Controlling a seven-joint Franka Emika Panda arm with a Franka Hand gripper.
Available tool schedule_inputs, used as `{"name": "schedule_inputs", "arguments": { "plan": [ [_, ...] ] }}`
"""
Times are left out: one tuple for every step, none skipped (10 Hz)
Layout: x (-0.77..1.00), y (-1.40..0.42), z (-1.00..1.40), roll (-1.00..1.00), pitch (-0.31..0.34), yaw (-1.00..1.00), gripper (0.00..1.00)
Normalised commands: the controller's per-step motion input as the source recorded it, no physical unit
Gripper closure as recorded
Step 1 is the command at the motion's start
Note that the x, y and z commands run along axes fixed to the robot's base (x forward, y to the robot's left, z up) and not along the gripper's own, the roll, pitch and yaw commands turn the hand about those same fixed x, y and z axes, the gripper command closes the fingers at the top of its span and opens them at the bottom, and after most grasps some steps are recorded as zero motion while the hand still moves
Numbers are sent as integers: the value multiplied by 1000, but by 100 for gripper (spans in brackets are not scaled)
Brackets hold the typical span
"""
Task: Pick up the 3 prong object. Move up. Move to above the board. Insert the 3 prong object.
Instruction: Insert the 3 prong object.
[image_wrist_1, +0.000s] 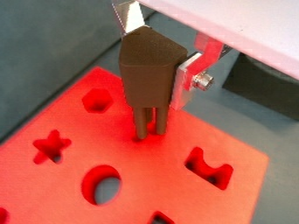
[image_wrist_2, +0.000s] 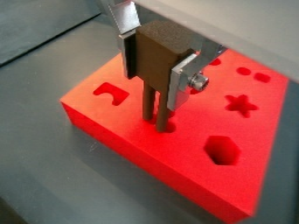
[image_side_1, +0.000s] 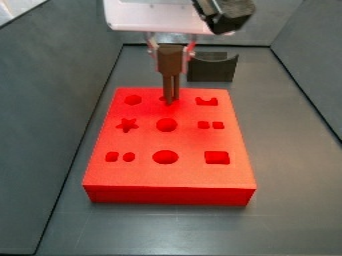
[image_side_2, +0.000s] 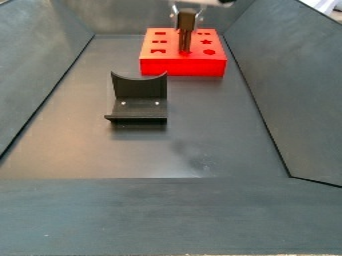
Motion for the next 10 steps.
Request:
{"name": "schedule_inputs", "arguments": {
  "plan": [
    [0,0,-31,0,0,0,100],
    [-189,-103,-226,76,-61,0,100],
    [-457,-131,-331,163,-73,63,100],
    [-346,-203,-529,177,-114,297,100],
    [-140,-134,-540,77,-120,366,100],
    [-46,-71,-554,64,-127,397,100],
    [57,0,-649,74,-83,406,100],
    [91,0,-729,113,-67,531,100],
    [146,0,-794,91,-47,609,100],
    [131,0,-809,94,-51,626,100]
  ]
}}
